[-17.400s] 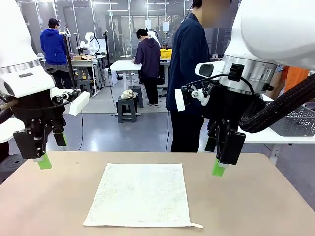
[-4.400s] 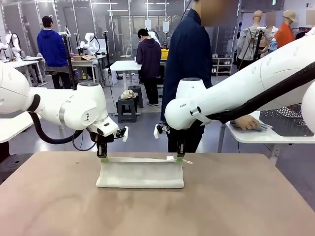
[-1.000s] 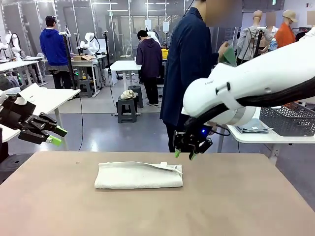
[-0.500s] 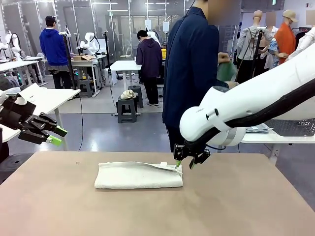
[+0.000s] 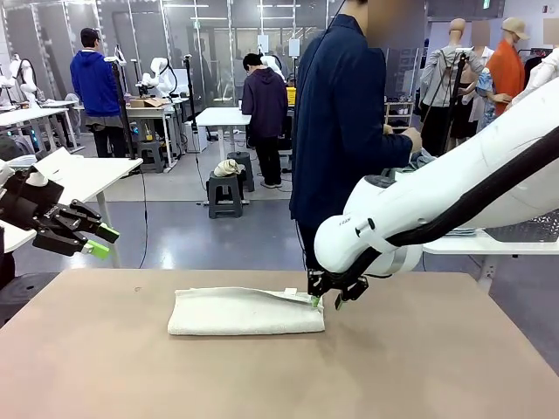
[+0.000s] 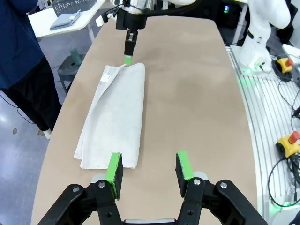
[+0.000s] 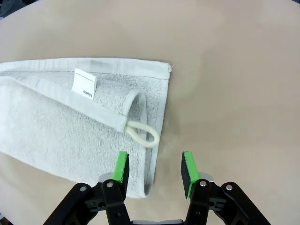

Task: Fold the towels and place them in the basket.
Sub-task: When a person lays out a Towel with hook on the table, fold it in half twice.

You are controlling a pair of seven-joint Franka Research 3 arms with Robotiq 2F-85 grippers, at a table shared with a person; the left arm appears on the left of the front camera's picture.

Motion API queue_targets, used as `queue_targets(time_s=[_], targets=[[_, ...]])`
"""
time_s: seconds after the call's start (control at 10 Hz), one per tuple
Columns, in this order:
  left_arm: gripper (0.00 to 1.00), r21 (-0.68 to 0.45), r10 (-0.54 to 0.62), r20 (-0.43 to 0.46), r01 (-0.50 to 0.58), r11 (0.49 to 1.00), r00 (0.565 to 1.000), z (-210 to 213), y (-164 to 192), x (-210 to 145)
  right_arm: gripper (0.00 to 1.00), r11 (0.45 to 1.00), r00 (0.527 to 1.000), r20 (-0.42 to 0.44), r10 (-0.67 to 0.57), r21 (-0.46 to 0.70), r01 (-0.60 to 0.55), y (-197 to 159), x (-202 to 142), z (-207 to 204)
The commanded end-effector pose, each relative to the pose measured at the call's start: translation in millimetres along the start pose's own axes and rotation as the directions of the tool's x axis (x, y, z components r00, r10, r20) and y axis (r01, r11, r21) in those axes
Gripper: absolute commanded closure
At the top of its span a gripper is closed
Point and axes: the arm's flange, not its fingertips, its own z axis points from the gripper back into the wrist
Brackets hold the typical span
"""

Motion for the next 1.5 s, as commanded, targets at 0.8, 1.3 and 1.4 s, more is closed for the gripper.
queue_targets(time_s=[0.8, 1.3, 1.4], targets=[[0.41, 0.0, -0.005, 0.004, 0.005, 1.0, 1.0, 0.2, -0.2, 0.1, 0.43, 0.996, 0.998, -0.009, -0.06, -0.06, 0.059, 24.4, 14.3, -35.5], [0.41, 0.0, -0.005, 0.004, 0.005, 1.0, 1.0, 0.2, -0.2, 0.1, 0.67, 0.996, 0.997, -0.03, -0.067, -0.058, 0.065, 21.9, 13.2, -36.1], [0.41, 0.0, -0.005, 0.004, 0.005, 1.0, 1.0, 0.2, -0.2, 0.1, 0.99, 0.996, 0.997, -0.029, -0.071, -0.058, 0.069, 20.5, 12.6, -35.3]])
